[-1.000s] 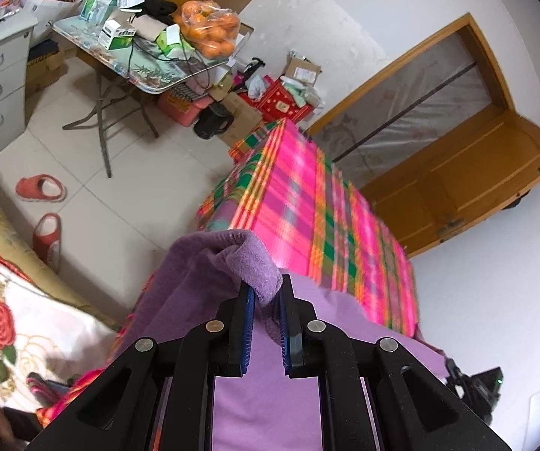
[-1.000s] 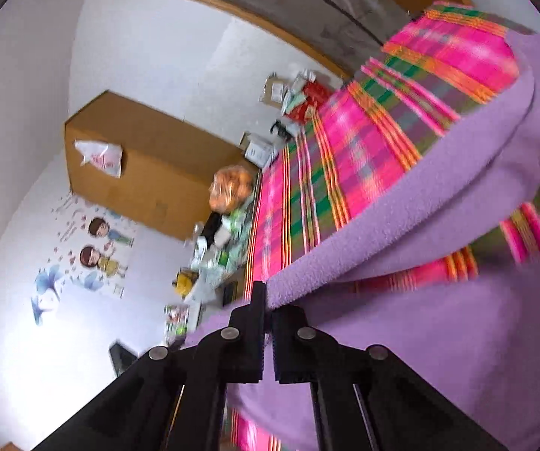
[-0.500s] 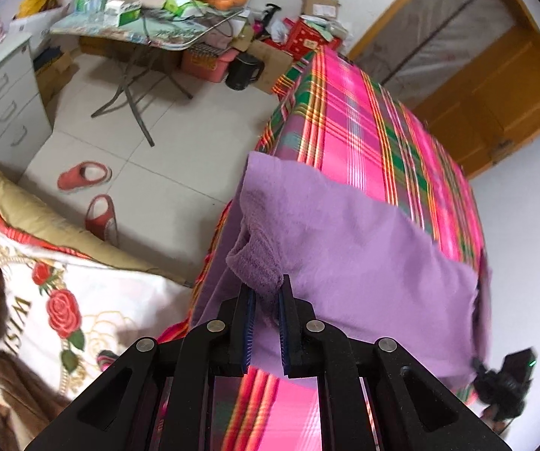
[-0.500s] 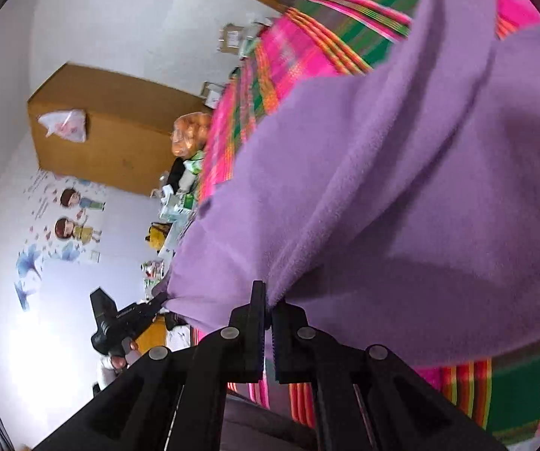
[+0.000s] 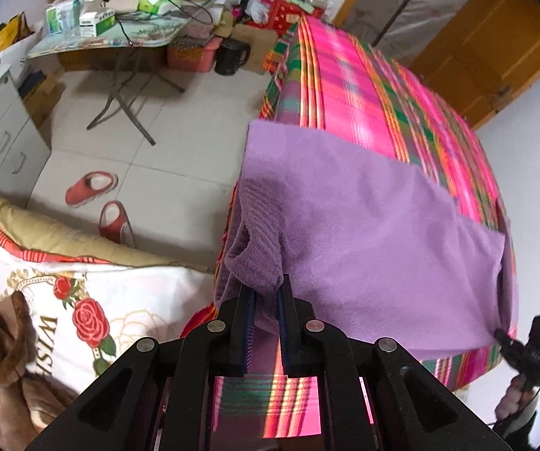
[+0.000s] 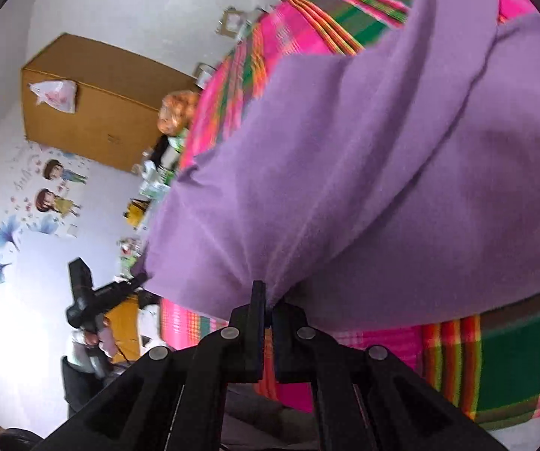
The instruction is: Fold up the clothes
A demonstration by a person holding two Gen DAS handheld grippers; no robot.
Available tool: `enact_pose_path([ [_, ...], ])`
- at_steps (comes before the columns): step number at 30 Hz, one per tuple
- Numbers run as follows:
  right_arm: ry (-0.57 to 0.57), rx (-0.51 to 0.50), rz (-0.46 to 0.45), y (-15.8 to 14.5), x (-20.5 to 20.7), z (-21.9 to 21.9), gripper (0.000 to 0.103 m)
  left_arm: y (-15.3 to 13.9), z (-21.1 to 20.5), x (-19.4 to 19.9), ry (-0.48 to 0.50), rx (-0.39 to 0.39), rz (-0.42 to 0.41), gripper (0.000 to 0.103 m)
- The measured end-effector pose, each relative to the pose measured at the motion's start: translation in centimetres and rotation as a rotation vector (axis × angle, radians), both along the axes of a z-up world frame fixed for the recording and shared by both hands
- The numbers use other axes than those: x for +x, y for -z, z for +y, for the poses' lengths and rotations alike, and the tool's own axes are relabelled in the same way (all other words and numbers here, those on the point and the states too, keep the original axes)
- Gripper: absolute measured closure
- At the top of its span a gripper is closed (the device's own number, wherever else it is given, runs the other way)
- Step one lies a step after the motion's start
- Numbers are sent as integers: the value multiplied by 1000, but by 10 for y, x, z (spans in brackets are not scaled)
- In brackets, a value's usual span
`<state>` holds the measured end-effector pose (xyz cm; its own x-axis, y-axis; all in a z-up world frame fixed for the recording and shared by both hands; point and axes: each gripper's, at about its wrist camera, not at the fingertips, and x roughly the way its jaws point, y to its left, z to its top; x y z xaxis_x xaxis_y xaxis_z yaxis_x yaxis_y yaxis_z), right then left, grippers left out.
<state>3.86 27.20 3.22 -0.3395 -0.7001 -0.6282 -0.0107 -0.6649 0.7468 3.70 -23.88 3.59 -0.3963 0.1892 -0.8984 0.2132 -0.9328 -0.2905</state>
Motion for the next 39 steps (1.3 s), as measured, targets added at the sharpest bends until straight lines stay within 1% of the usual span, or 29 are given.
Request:
enact_pose_path([
  [2, -10, 15, -40, 13, 2, -3, 100, 10, 2, -3, 10, -12, -47, 92],
  [4, -13, 5, -35, 17, 6, 0, 100, 16, 3, -4, 26, -28, -69, 92],
  [8, -41, -4, -51, 16, 4, 3, 99, 17, 4, -5, 53, -48, -83, 89],
  [9, -61, 11, -48, 13, 5, 5, 98, 15, 1, -3, 42, -36, -82, 88],
  [10, -80, 26, -45, 10, 6, 7, 94, 14, -2, -1, 31, -23, -80, 87],
  [13, -118, 106, 25, -12, 10, 16, 92, 10, -10, 5, -3, 11, -71, 83],
  [16, -122, 141, 128, -37, 13, 25, 92, -4, -16, 10, -55, 5, -21, 84],
  [18, -123, 139, 235, -53, 9, 15, 92, -13, -20, 14, -90, 0, 13, 86],
  [19, -126, 136, 278, -56, 8, 7, 92, -18, -22, 16, -108, -2, 30, 86],
  [20, -154, 131, 299, -55, 7, -5, 92, -23, -24, 17, -125, -4, 47, 86],
  [21, -182, 126, 321, -54, 5, -17, 92, -27, -23, 18, -129, -3, 61, 86],
  [22, -211, 121, 342, -52, 3, -29, 92, -27, -9, 14, -79, 6, 63, 86],
  [25, -304, 177, 340, -36, -4, -72, 92, -21, 36, 1, 82, 1, 43, 86],
  [27, -343, 231, 293, -18, -9, -92, 92, -8, 55, -6, 152, -22, 9, 85],
  [28, -356, 240, 272, -12, -9, -95, 92, 1, 59, -10, 165, -36, -25, 85],
  [29, -368, 249, 251, -6, -10, -97, 96, 8, 58, -11, 160, -33, -49, 85],
  [31, -365, 236, 246, -7, -8, -87, 96, 21, 55, -15, 150, -27, -92, 85],
  [32, -366, 232, 236, -7, -7, -82, 94, 19, 52, -16, 140, -25, -93, 85],
  [33, -356, 232, 231, -9, -8, -79, 93, 16, 47, -18, 115, -37, -86, 85],
  [34, -349, 224, 228, -11, -10, -77, 89, 12, 43, -19, 91, -44, -78, 85],
  [36, -332, 208, 240, -18, -18, -78, 87, 7, 36, -27, 53, -22, -55, 85],
  [39, -332, 218, 277, -31, -32, -90, 87, -2, 28, -45, 9, 13, -25, 85],
])
